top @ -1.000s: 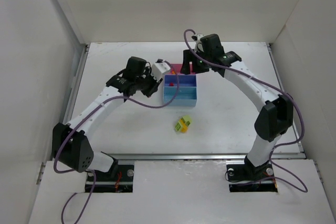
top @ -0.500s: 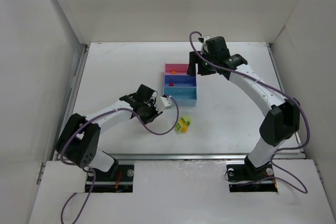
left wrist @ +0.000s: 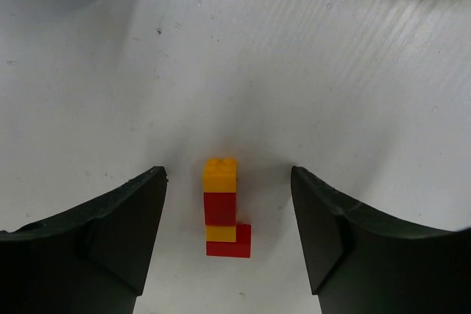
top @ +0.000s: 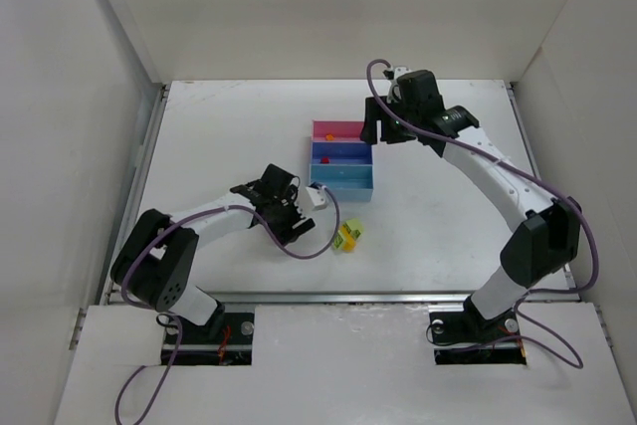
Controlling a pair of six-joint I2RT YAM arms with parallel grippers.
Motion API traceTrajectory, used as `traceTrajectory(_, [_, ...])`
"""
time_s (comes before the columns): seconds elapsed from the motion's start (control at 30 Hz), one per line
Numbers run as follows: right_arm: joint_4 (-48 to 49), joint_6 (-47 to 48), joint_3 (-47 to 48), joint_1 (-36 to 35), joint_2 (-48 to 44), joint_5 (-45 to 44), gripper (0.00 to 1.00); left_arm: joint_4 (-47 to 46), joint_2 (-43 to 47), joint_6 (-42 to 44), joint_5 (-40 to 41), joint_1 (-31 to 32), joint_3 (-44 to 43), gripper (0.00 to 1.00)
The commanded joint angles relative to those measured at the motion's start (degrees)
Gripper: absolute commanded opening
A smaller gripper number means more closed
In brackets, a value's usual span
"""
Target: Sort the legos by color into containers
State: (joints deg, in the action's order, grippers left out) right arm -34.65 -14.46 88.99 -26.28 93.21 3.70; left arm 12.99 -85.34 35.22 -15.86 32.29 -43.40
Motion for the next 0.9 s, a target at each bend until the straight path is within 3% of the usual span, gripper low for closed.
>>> traceTrajectory(0.0, [0.7, 0.4, -0.6, -0.3, -2.3, -1.1, 0.76, 5.0, 1.5, 2.0, -1.9, -0.4, -0.5, 0.66])
traceTrajectory(0.13, [0.7, 0.4, -0.6, -0.3, -2.3, -1.1, 0.76, 9.1, 4.0, 8.1, -1.6, -4.2, 0.5, 0.68])
traceTrajectory(0.4, [1.3, 0.4, -1.1, -0.3, -2.3, -0.5, 0.76, 7.3, 4.1, 3.7, -2.5, -4.7, 1.6, 0.63])
traceTrajectory(0.77, [1.3, 0.4, -2.7, -0.3, -2.9, -1.2, 0.76, 3.2, 1.1, 0.7, -1.6, -4.7, 1.8, 0.44])
traceTrajectory(0.87, [1.3, 0.4, -3.2, -0.3, -2.9, -1.2, 0.76, 2.1, -0.4, 0.1, -1.6, -4.7, 1.8, 0.33])
